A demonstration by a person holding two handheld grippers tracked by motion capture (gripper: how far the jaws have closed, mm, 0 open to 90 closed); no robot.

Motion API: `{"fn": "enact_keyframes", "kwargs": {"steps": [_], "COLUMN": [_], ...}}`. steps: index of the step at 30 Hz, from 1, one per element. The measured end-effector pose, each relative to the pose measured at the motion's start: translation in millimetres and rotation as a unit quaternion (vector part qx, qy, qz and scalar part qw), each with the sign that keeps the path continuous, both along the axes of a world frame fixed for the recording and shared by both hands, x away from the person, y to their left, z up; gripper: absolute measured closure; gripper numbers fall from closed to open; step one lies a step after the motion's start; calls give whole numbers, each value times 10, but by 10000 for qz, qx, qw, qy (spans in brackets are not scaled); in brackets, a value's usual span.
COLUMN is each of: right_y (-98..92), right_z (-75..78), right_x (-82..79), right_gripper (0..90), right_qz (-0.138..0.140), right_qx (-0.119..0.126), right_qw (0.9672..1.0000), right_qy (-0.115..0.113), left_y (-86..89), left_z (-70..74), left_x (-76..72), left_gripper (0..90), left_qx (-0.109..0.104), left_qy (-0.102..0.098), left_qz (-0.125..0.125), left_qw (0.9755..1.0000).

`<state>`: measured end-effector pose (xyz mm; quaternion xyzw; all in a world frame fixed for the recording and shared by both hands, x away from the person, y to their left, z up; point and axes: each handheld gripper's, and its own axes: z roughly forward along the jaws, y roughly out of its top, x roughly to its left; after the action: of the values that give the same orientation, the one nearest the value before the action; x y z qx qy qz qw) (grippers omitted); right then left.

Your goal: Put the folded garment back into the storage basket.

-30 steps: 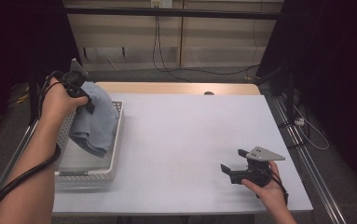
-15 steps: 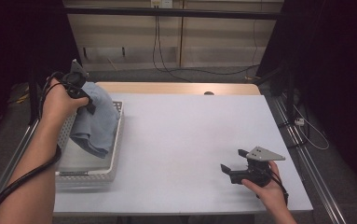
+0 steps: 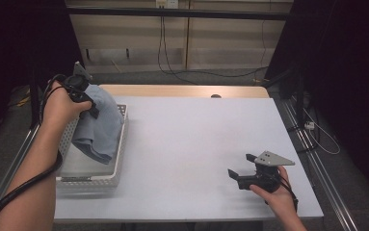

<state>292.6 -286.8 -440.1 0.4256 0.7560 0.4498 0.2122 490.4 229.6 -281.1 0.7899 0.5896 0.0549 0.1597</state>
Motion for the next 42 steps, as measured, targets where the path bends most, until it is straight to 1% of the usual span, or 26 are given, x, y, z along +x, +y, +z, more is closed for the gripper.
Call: {"fn": "enact_keyframes", "kwargs": {"steps": [5,8,10,17,27,35,42], "right_y": [4,1,1,6,13,11,11], "right_z": [-1,-3,2,2,6,11,13], "right_x": [-1,2,1,-2,-4,-6,-7], "right_gripper": [75,75,75,75,75,75,75], "right_qz": [5,6,0,7,22,28,23], "right_qx": [0,-5,5,4,-6,6,5], "right_qw": [10000,10000,10000,10000,10000,10000,10000], "right_qy": [0,-3,-6,-4,-20,-29,-28], "left_y": [7,3,-3,-7,4,64,77], "left_z": [-7,2,-3,4,8,-5,-19], "left_x": [-14,-22,-28,-52,-79,-98,-123], "left_gripper": [736,736,736,736,736,736,736], "left_qx": [0,-4,-2,4,-17,-50,-39], "left_qy": [-21,28,-10,18,13,7,37], "left_qz": [5,-28,-20,-90,-62,4,-26], "left_qw": [10000,10000,10000,10000,10000,10000,10000]}}
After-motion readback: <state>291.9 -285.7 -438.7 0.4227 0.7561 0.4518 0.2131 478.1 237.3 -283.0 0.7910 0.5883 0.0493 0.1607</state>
